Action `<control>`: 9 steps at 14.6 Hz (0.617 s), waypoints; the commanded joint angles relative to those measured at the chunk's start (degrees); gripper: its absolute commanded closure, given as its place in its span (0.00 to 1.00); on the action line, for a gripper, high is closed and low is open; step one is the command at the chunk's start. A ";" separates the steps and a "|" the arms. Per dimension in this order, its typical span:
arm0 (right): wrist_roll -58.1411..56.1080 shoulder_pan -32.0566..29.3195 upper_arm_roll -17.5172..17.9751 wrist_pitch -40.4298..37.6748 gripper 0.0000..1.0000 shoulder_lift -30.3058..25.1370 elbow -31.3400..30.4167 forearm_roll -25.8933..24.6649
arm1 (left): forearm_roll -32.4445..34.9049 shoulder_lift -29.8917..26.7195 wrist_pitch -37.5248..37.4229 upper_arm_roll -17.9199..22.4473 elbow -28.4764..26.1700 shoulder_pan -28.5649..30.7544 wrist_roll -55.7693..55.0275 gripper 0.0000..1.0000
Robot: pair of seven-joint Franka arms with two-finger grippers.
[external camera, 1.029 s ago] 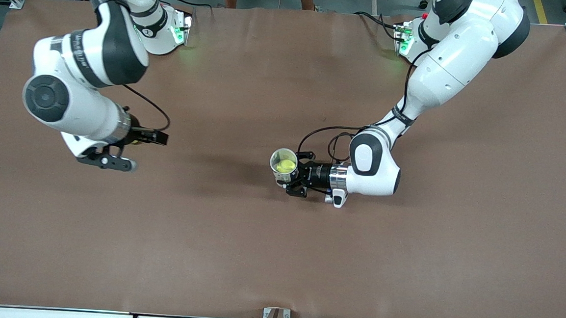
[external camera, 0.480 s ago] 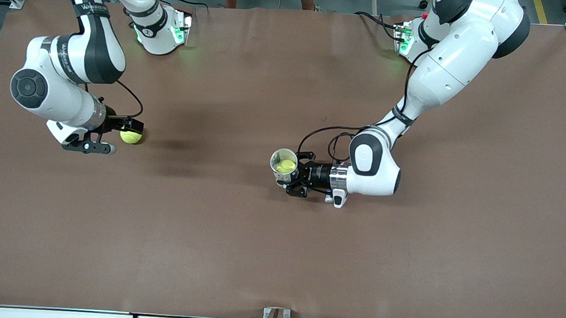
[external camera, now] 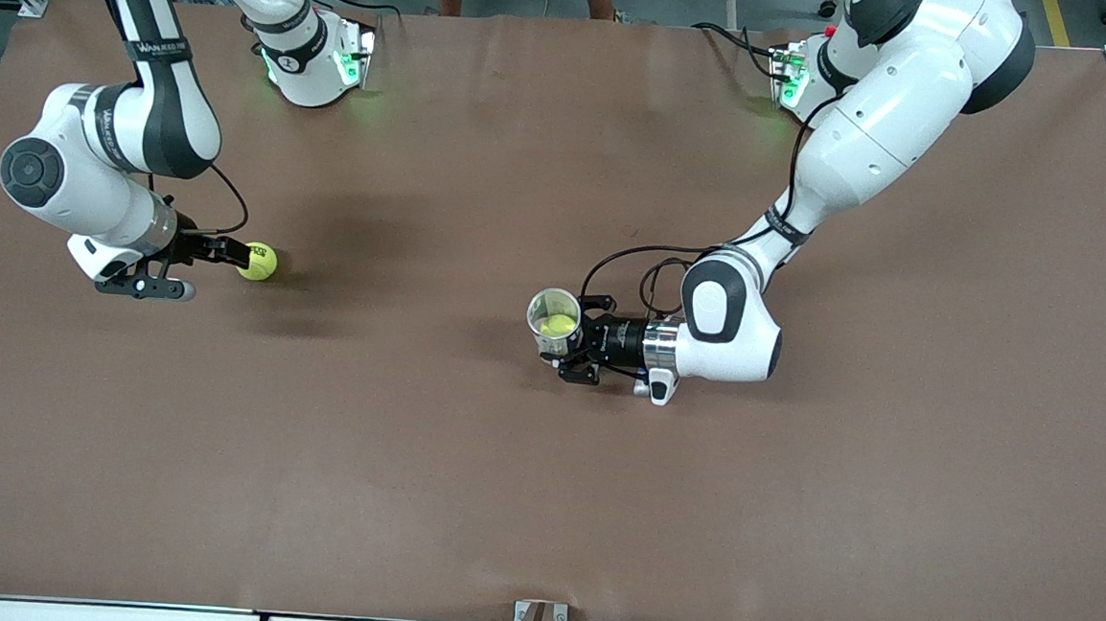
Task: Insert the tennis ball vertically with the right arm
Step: 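Move the right gripper to the second tennis ball, then grasp the second tennis ball with the right gripper and lift it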
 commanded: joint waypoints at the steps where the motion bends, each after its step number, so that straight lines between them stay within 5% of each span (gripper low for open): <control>1: -1.57 -2.86 1.15 4.83 0.00 3.14 -2.20 -0.68 | -0.61 -0.48 0.26 0.35 0.16 -0.53 -0.58 0.25; 9: -0.95 -0.49 1.41 11.34 0.00 9.91 -3.61 0.11 | -0.61 -0.65 0.26 0.27 0.16 -0.18 -1.29 0.25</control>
